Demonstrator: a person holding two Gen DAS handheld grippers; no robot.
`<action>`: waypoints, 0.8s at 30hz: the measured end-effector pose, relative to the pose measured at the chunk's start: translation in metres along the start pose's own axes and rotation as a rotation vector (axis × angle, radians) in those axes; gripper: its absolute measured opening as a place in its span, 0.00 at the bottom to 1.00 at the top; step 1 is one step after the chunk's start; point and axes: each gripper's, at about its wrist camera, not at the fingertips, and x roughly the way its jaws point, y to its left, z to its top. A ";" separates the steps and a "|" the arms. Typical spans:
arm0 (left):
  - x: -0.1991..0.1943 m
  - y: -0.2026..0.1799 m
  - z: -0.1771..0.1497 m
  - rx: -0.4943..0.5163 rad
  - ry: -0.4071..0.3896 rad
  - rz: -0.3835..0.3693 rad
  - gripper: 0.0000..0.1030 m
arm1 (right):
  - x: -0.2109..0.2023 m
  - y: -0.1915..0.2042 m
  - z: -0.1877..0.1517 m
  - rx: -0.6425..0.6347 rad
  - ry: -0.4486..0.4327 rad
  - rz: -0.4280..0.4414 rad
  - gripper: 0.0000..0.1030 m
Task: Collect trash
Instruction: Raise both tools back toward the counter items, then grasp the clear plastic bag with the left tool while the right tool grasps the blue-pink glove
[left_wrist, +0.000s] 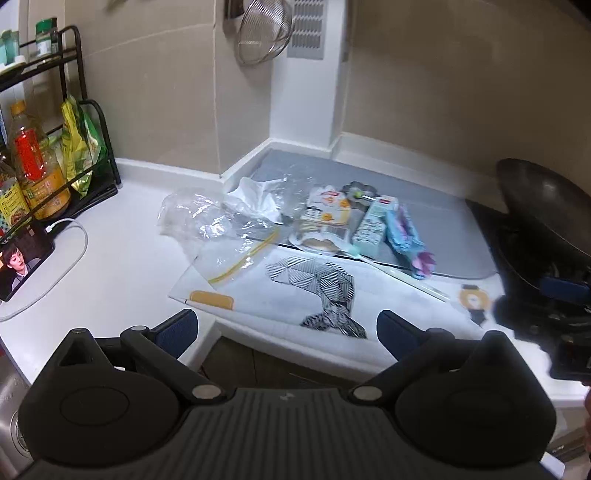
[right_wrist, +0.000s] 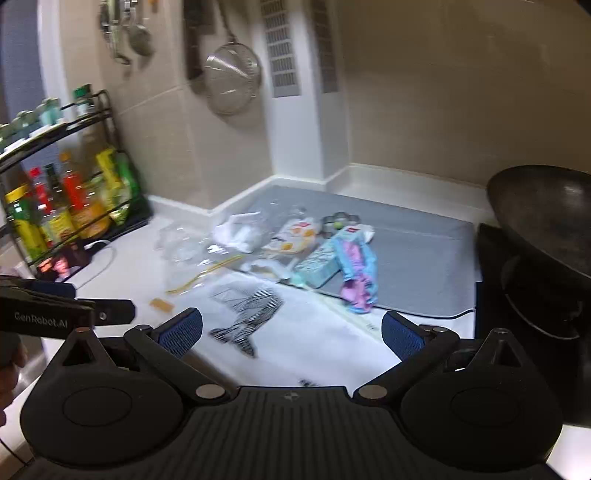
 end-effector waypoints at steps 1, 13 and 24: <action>0.008 0.001 0.005 -0.006 0.014 0.017 1.00 | 0.005 -0.004 0.002 0.006 0.000 -0.008 1.00; 0.121 0.057 0.072 -0.292 0.095 0.086 1.00 | 0.081 -0.033 0.022 0.030 0.037 -0.072 1.00; 0.227 0.094 0.114 -0.437 0.172 0.196 1.00 | 0.183 -0.050 0.038 0.064 0.130 -0.107 1.00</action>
